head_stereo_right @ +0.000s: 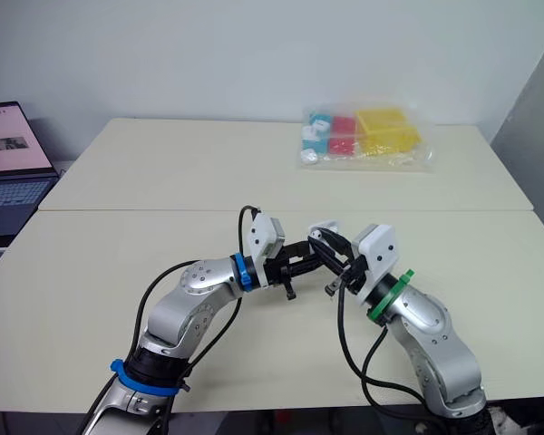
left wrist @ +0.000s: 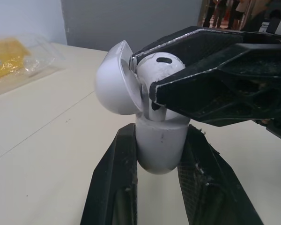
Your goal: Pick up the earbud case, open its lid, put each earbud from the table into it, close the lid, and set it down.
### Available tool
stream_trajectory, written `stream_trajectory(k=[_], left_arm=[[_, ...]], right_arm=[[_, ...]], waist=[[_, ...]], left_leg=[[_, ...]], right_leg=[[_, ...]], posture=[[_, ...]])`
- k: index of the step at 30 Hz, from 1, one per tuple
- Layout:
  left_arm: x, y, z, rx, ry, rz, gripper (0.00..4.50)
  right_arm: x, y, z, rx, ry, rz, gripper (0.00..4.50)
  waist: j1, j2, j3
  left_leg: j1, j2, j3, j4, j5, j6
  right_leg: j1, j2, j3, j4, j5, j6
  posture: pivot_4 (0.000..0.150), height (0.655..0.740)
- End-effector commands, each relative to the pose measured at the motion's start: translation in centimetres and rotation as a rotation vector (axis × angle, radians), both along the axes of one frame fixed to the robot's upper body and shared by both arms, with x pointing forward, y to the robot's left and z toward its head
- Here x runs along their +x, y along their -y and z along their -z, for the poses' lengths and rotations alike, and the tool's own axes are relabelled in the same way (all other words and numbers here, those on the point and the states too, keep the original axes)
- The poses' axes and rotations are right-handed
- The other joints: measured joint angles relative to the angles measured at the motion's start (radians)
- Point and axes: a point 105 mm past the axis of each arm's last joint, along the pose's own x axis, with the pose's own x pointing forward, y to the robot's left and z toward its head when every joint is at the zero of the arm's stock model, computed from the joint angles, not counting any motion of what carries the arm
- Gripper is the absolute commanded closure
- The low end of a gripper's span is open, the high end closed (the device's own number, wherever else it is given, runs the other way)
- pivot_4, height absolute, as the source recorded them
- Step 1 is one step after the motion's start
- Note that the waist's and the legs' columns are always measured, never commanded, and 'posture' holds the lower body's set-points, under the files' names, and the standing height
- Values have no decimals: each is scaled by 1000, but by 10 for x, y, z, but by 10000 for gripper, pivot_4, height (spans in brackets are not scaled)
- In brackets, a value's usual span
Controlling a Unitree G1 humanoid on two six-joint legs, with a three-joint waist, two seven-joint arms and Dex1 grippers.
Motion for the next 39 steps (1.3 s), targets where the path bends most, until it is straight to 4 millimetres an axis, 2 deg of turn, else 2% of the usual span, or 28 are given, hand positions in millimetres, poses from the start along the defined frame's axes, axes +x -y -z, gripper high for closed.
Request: stream_trajectory(k=[1,7,17,23,27,28,30,33,36,39], left_arm=[[-2,-1,-25,-57,82,5,37335],[-3,-2,-24,-55,80,5,37335],[-3,-2,-22,-53,77,0,37335],[-2,-5,-20,-44,73,-6,37335],[-7,-1,-18,-29,81,35,37335],[-10,1,-16,-17,90,62,37335],[-13,3,-15,-3,100,90,37335],[-17,5,-14,13,112,125,37335],[-19,6,-13,26,125,146,37335],[-22,8,-12,39,137,168,37335]], right_arm=[[-3,1,-3,23,-8,-3,37151],[-4,1,-10,2,25,-1,16424],[-10,6,-22,2,47,6,16058],[-27,14,-51,-35,109,-48,16058],[-5,34,-83,-90,140,-12,16058],[9,41,-86,-158,115,0,17743],[25,52,-89,-234,75,19,22059],[45,57,-94,-318,20,1,32775],[55,55,-91,-394,-40,-49,44321],[52,41,-80,-440,-152,-182,45000]], waist=[[0,0,0],[0,0,0],[0,0,0],[0,0,0],[-2,0,1],[-2,0,1],[-2,0,1],[0,0,1],[0,0,1],[0,0,1]], left_leg=[[0,0,0,0,0,0],[0,0,0,0,0,0],[0,0,0,0,0,0],[0,0,0,0,0,0],[0,0,1,0,0,0],[0,-1,1,0,0,0],[1,-1,1,1,0,0],[0,0,0,-1,0,0],[-1,-1,1,-3,0,0],[-2,0,1,-6,0,1]], right_leg=[[0,0,0,0,0,0],[0,0,0,0,0,0],[0,0,0,0,0,0],[0,0,0,-1,0,0],[0,0,0,0,0,0],[0,0,-1,0,0,0],[0,0,-1,0,-2,-5],[0,0,0,-2,-4,-8],[-2,0,1,-2,-2,-4],[-3,1,1,-3,-3,-4]], posture=[[1500,7400],[1500,7400],[1500,7400],[1500,7400],[1500,7400],[1500,7400],[1500,7400],[1500,7400],[1500,7400],[1500,7400]])
